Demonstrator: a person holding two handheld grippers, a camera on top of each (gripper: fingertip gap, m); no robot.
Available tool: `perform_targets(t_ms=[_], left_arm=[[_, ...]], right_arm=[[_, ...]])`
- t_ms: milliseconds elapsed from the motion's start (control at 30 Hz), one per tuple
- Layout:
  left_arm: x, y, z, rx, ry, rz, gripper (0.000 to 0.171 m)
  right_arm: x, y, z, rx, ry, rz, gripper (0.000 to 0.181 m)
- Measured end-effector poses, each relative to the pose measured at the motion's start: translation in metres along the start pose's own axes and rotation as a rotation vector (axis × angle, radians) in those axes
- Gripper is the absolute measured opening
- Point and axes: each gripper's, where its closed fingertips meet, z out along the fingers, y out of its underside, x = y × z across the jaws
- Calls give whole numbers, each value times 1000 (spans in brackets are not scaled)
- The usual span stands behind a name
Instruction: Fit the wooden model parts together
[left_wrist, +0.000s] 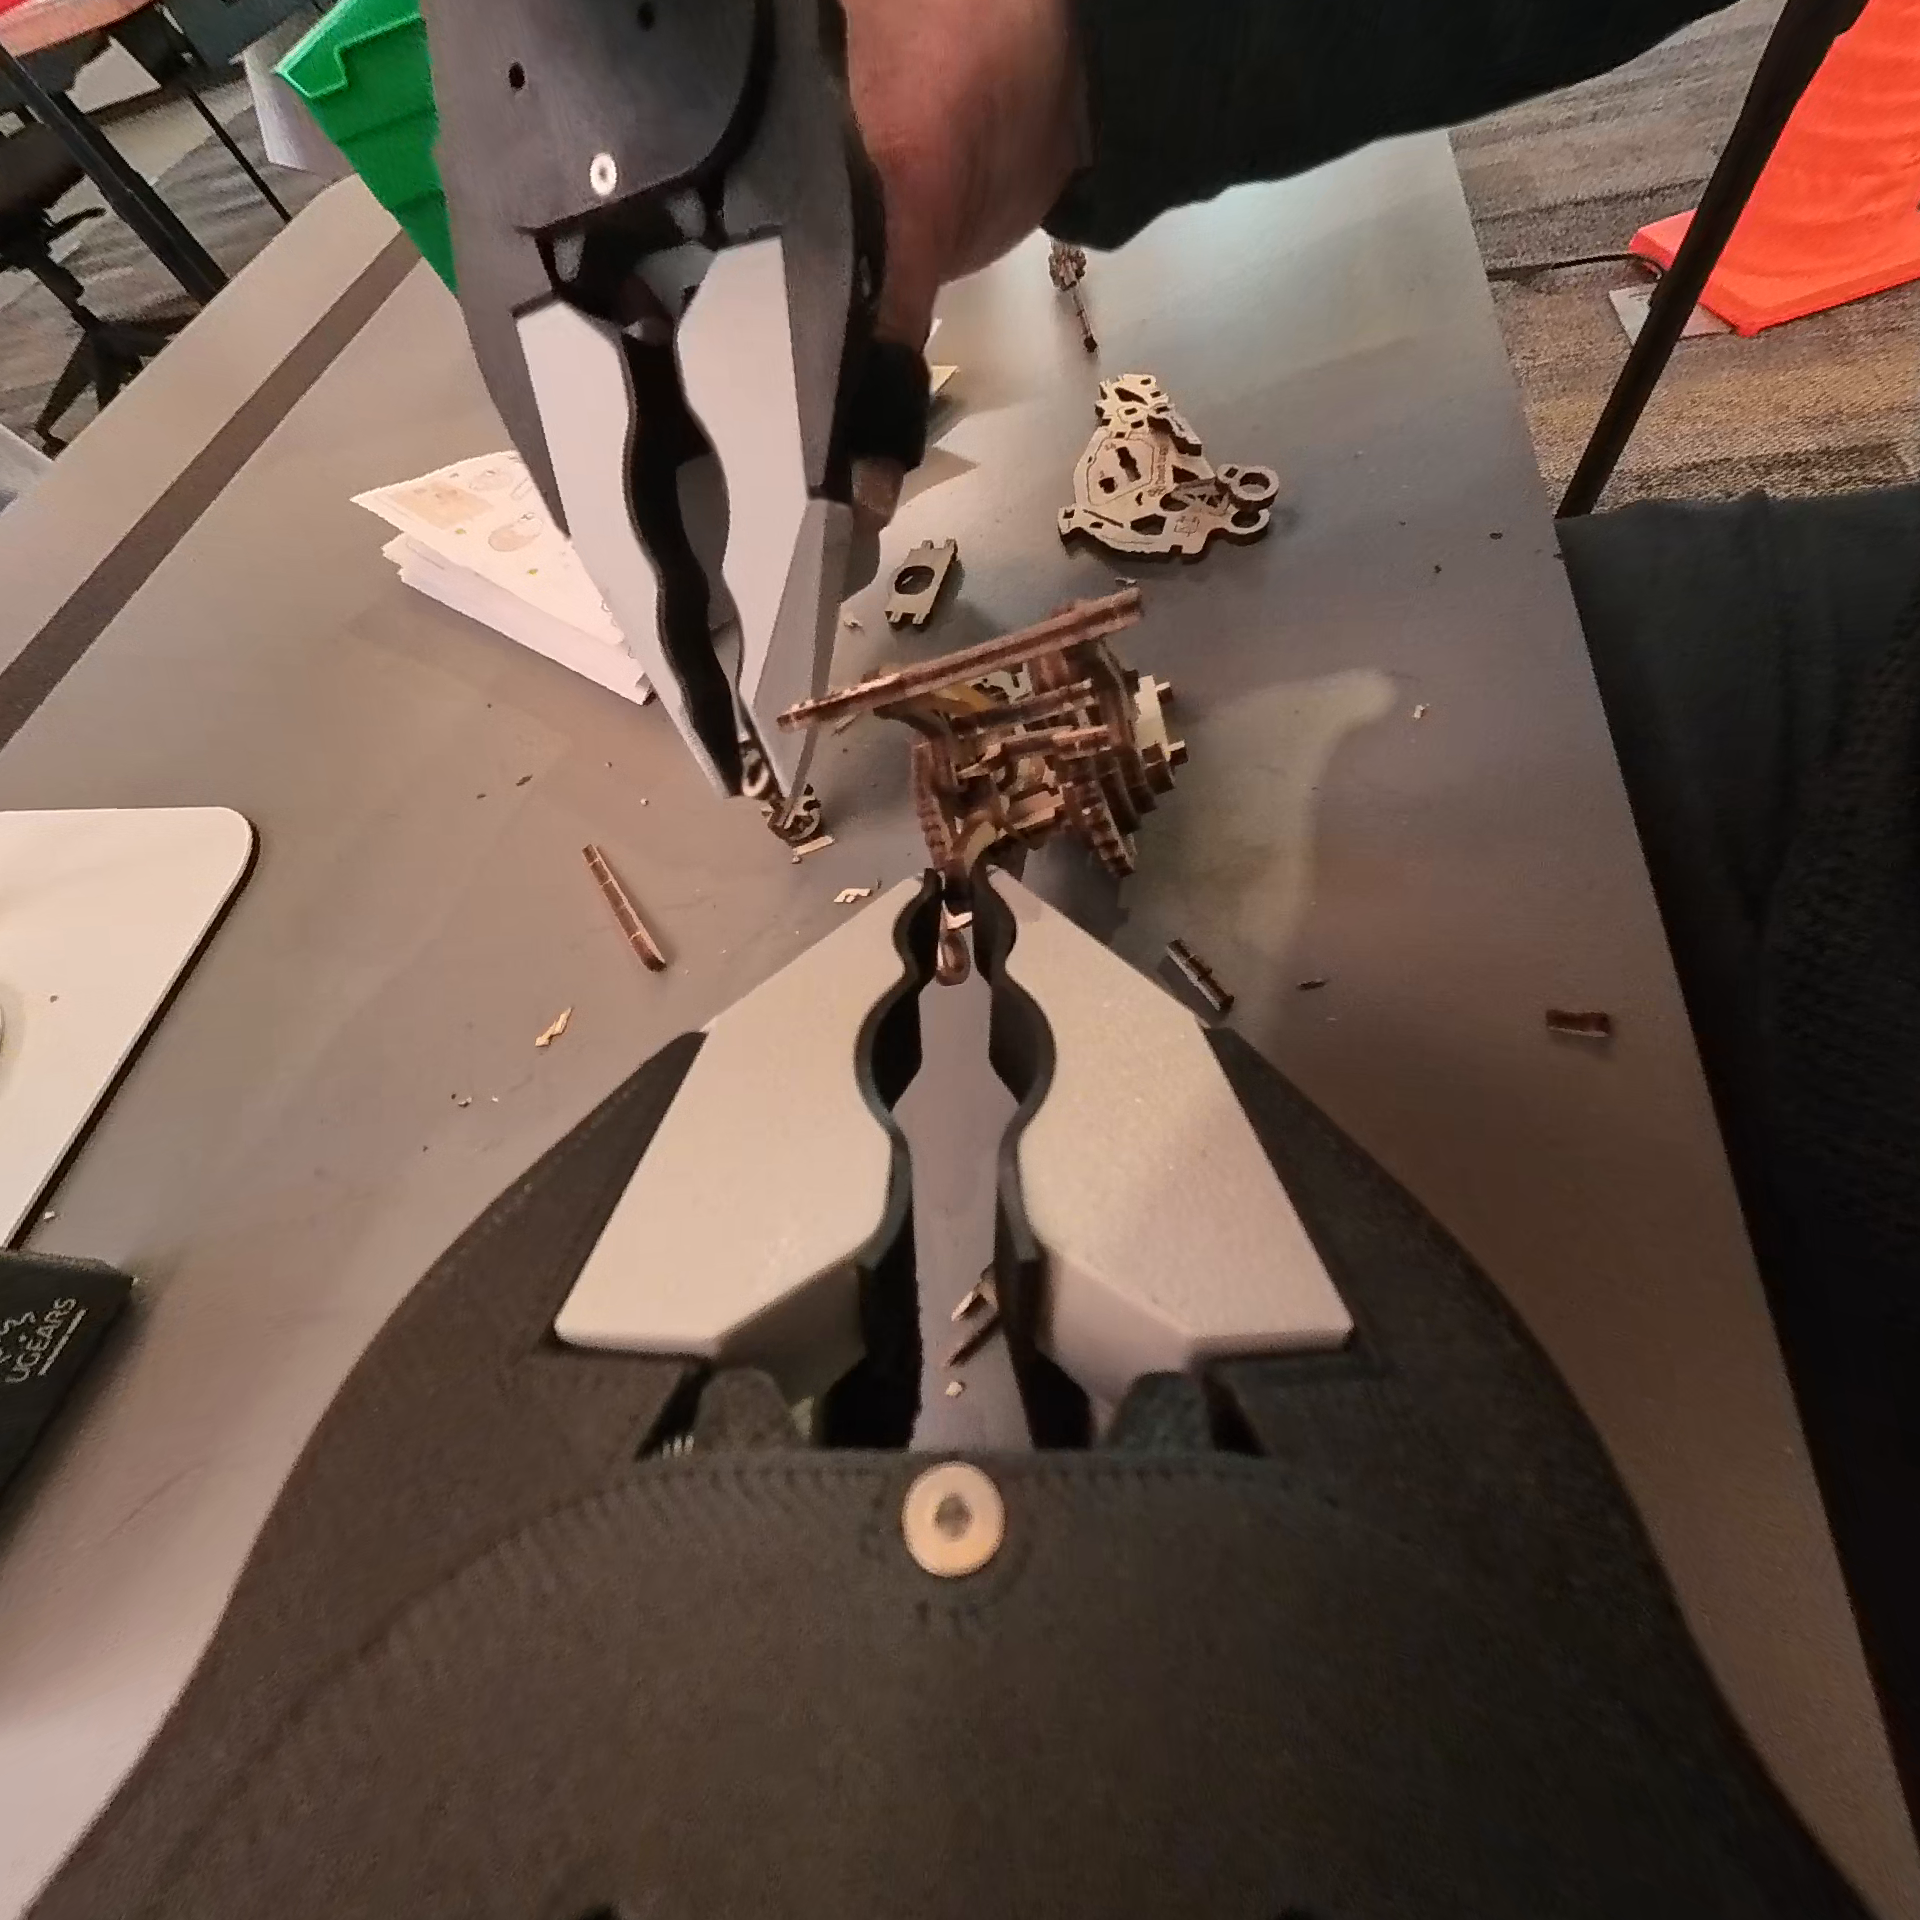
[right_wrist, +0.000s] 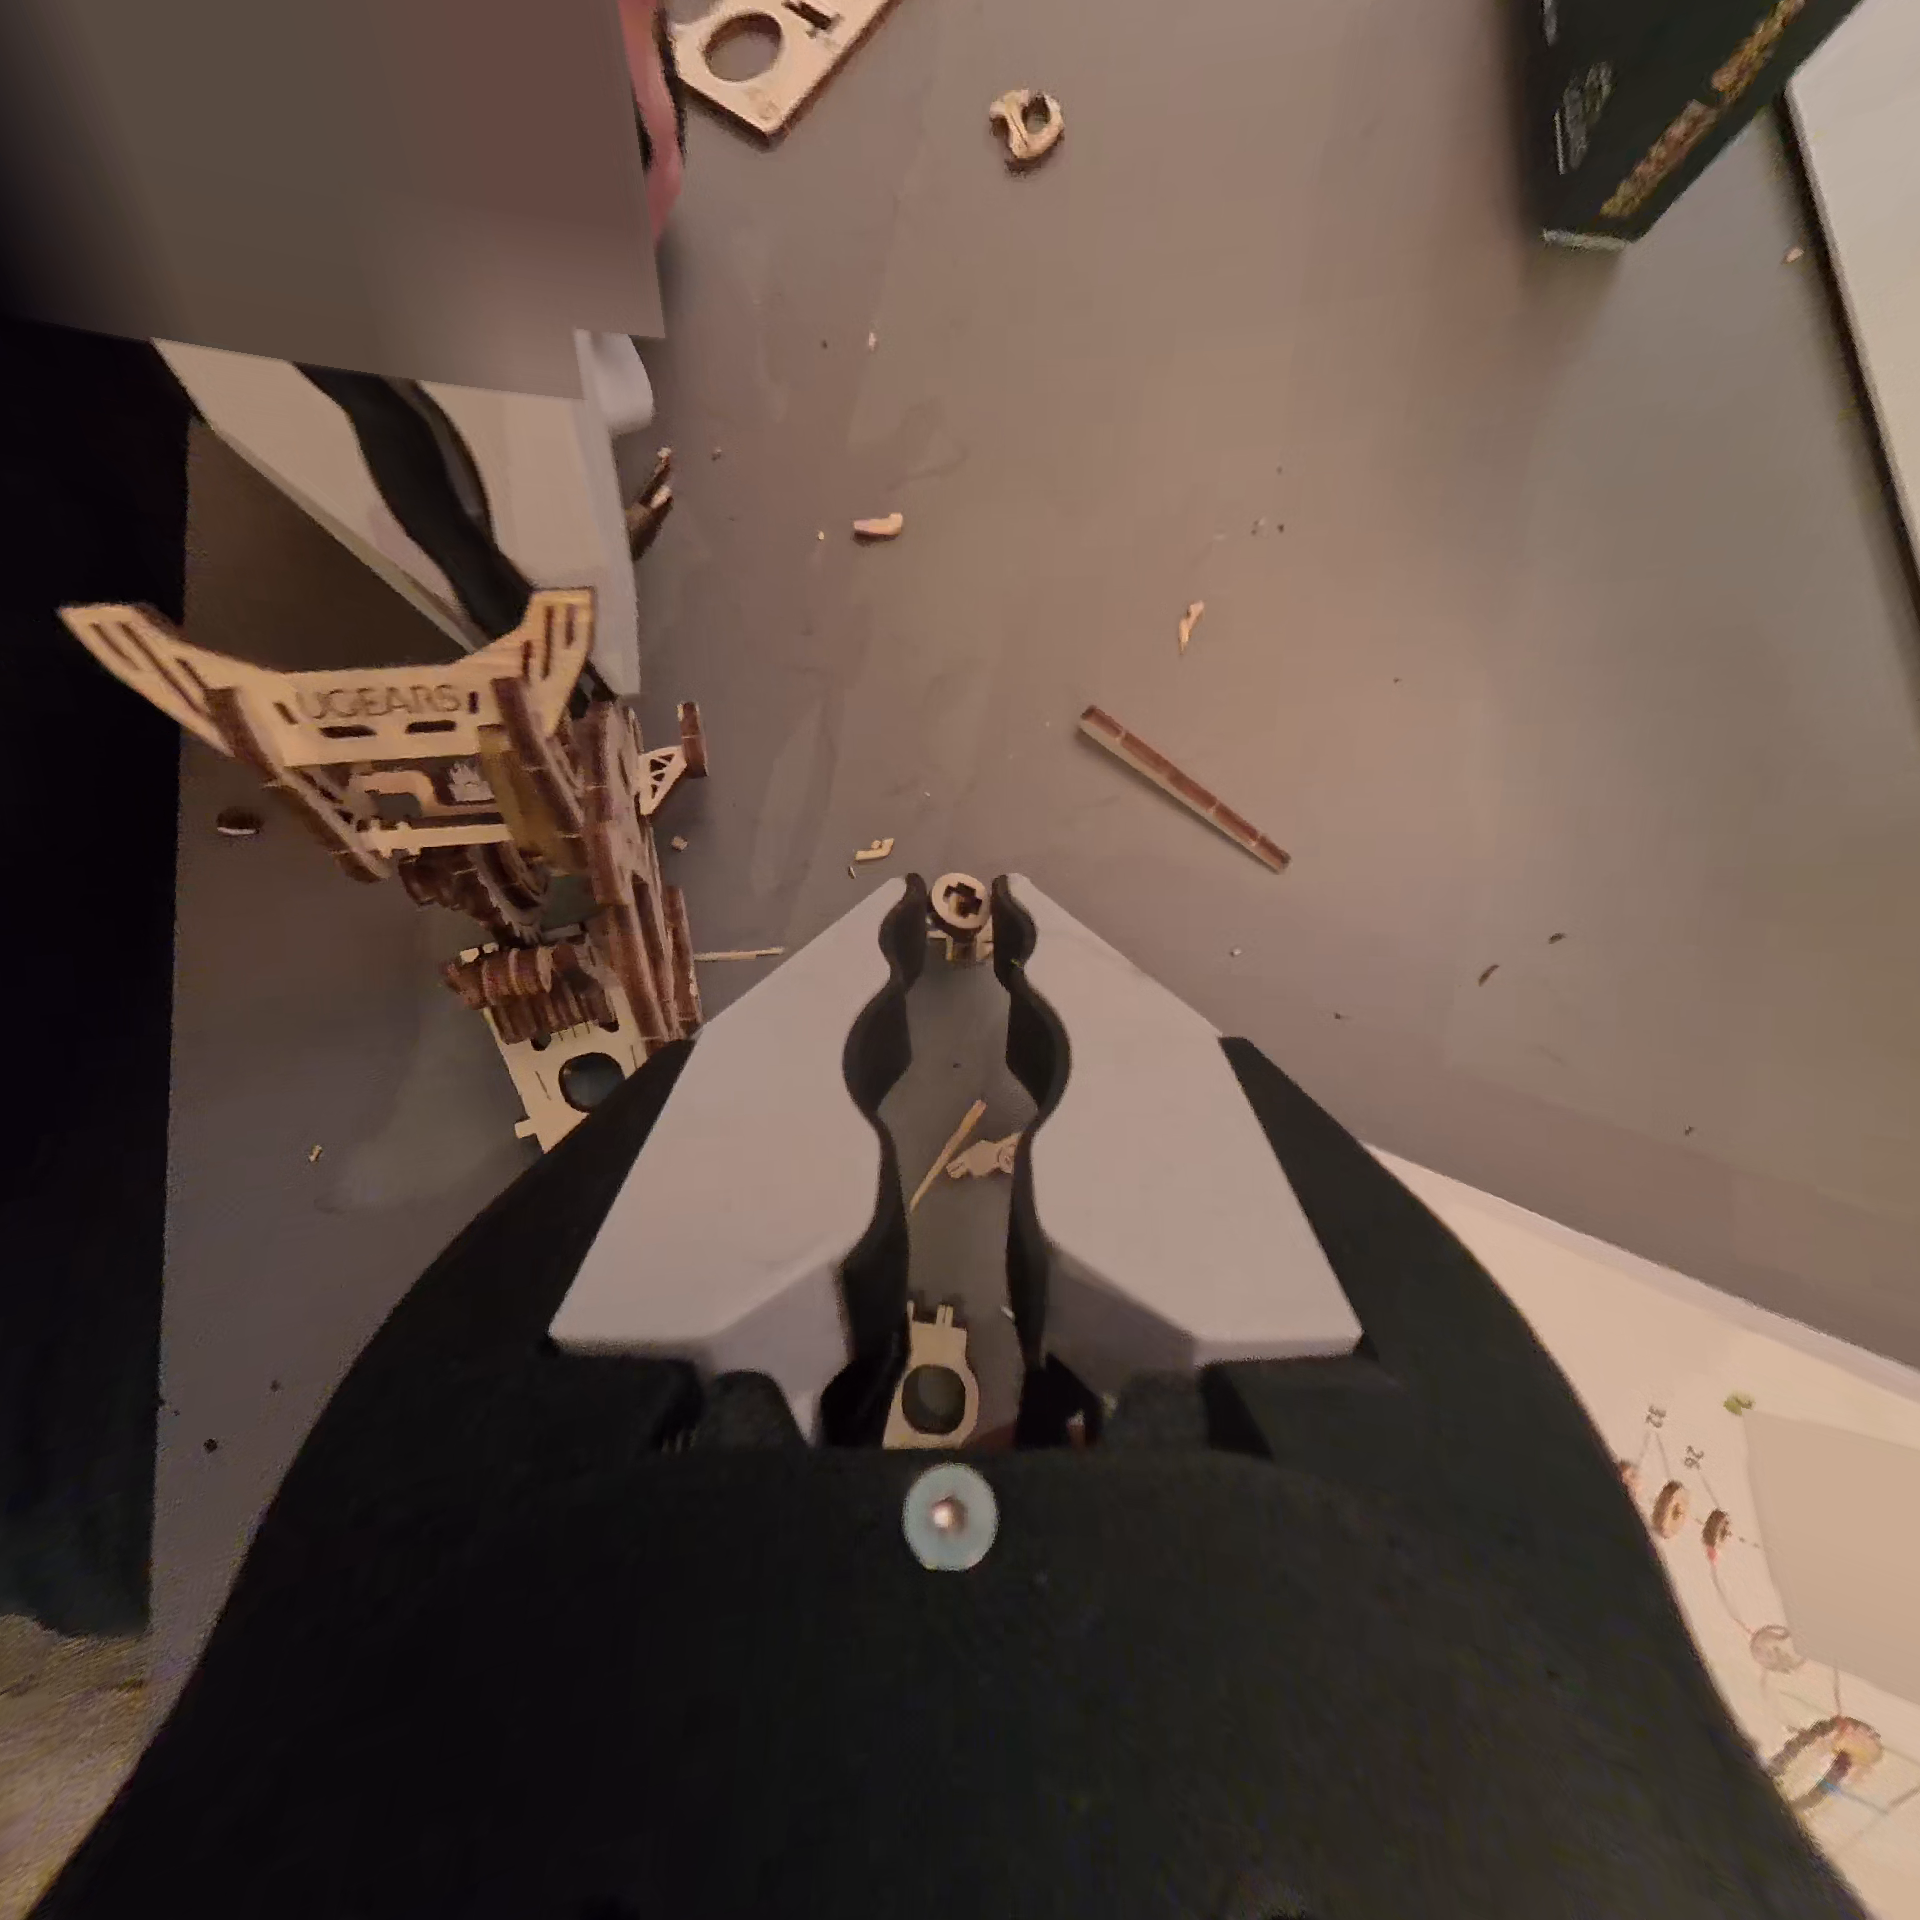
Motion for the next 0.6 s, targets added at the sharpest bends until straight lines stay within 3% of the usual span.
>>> perform_targets(t_ms=[600], left_arm=[[1, 2, 2, -15, 2, 7, 3]], right_arm=[[0, 2, 3, 60, 36, -166, 9]])
